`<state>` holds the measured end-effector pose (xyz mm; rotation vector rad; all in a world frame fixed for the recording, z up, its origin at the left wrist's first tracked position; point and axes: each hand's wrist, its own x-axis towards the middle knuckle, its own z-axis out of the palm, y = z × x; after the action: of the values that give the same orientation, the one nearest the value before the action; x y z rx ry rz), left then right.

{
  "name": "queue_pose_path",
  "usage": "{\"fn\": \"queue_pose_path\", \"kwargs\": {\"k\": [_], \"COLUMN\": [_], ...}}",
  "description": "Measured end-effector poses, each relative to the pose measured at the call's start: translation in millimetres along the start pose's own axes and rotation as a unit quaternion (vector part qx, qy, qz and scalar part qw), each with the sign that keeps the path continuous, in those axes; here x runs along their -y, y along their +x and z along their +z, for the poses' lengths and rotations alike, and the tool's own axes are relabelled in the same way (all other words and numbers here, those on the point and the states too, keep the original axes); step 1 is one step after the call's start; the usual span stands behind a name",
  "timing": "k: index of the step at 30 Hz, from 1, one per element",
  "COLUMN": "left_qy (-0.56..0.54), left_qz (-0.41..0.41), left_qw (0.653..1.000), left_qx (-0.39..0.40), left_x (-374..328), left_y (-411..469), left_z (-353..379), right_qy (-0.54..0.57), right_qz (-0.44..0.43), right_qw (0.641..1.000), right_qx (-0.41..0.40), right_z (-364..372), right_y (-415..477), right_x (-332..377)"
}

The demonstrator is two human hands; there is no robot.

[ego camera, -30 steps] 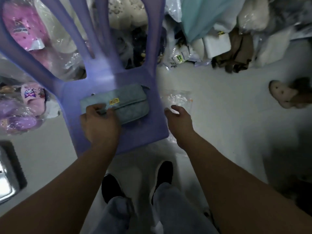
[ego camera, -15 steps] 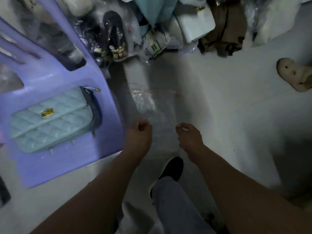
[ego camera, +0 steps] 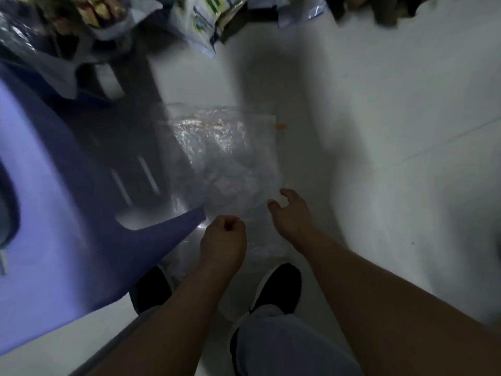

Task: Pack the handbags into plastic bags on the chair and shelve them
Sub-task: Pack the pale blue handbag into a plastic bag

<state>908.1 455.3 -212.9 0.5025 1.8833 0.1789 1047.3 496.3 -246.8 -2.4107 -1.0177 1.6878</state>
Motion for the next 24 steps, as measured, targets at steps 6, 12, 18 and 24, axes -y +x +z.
{"fn": "queue_pose_path", "kwargs": {"k": [6, 12, 18, 24], "left_qy": [0.011, -0.021, -0.018, 0.009], "left_qz": [-0.021, -0.017, -0.006, 0.009], "left_qw": [0.999, 1.0, 1.0, 1.0], "left_qx": [-0.028, -0.011, 0.001, -0.008], "left_x": [19.3, 12.5, 2.9, 5.3], "left_y": [32.6, 32.0, 18.7, 8.7], "left_z": [2.2, -5.9, -9.8, -15.0], "right_qy": [-0.039, -0.043, -0.055, -0.025], "right_qz": [-0.008, -0.033, -0.036, 0.021], "right_qw": [0.995, 0.993, 0.985, 0.982], "right_qx": [-0.089, -0.101, -0.158, -0.187], "right_z": [23.6, 27.1, 22.7, 24.4], "right_y": [24.6, 17.9, 2.1, -12.2], "right_x": [-6.7, 7.3, 10.8, 9.9]}}
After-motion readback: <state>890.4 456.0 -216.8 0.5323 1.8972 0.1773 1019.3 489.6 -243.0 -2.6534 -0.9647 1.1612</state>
